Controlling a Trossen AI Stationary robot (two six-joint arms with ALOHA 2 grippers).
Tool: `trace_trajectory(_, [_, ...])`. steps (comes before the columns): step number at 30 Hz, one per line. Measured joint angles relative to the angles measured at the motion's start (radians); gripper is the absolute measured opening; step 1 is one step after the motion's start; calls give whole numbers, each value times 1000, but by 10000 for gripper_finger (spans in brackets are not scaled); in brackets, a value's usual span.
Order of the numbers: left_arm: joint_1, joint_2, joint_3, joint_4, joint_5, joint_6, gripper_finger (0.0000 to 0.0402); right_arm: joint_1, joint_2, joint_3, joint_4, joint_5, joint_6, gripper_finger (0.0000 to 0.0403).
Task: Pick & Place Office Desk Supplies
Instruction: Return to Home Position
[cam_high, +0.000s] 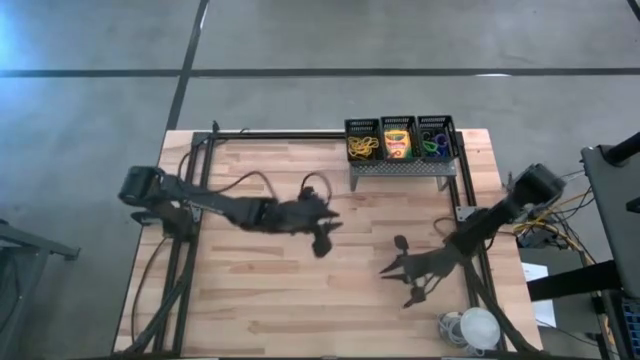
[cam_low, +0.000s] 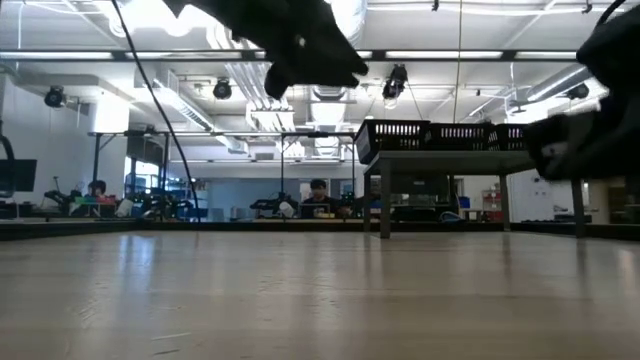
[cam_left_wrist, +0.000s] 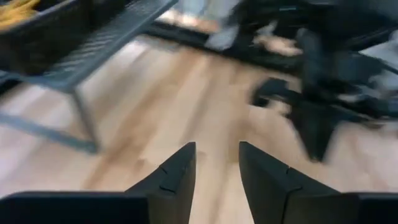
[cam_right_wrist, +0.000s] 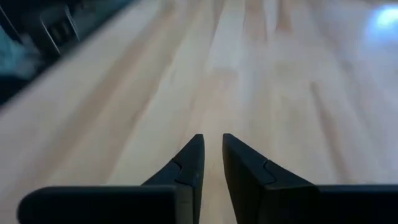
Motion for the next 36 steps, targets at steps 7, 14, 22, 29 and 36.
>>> trace_trajectory(7, [-44, -57, -194, 213, -24, -1, 126, -18, -409, -145, -5, 9, -36, 52])
trace_trajectory(14, [-40, -98, -226, 204, -91, -1, 126, -164, -916, -172, -425, -111, -46, 52])
trace_trajectory(22, [-40, -102, -225, 203, -97, -1, 126, -351, -1323, -8, -997, -201, -145, 52])
trace_trajectory(29, [-40, -102, -225, 198, -97, -1, 126, -407, -1504, -64, -913, -403, -211, 52])
trace_trajectory(36, [-38, -102, -225, 202, -100, -2, 126, -497, -1497, -73, -907, -401, -302, 44])
